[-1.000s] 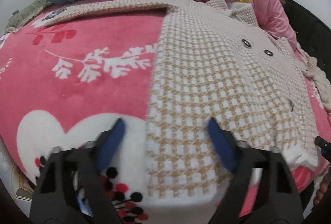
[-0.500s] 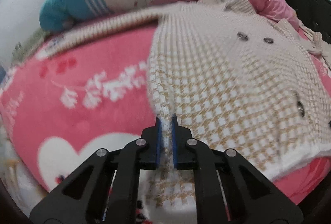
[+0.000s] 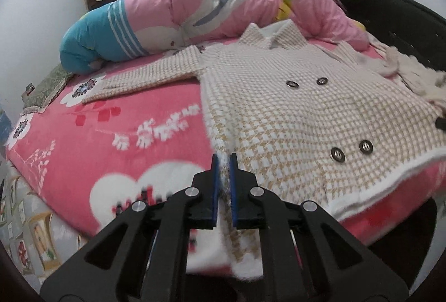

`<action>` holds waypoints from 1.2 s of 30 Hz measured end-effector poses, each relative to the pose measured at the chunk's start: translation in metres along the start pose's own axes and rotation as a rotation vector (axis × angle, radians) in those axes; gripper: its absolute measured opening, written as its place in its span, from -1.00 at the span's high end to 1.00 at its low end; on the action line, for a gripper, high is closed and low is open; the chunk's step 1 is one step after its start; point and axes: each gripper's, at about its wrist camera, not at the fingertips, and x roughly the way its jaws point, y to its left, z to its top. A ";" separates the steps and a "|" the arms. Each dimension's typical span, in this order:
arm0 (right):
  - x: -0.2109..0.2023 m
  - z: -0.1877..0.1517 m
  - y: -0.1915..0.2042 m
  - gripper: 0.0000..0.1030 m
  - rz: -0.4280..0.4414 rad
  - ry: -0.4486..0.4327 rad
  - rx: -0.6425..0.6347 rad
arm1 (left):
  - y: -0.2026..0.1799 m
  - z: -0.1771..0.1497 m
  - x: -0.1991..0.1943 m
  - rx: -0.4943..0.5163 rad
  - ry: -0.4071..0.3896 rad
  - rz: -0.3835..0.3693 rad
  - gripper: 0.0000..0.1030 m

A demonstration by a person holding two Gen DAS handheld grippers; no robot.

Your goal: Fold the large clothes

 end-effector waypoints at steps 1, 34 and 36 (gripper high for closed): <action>-0.010 -0.007 -0.004 0.87 -0.002 0.006 0.001 | -0.002 -0.007 -0.008 0.003 0.009 -0.006 0.88; 0.070 -0.057 -0.058 -0.03 0.075 0.260 0.262 | 0.033 -0.056 0.087 -0.296 0.243 -0.227 -0.03; 0.072 -0.060 -0.054 0.13 0.071 0.266 0.244 | 0.032 -0.062 0.088 -0.322 0.247 -0.237 -0.03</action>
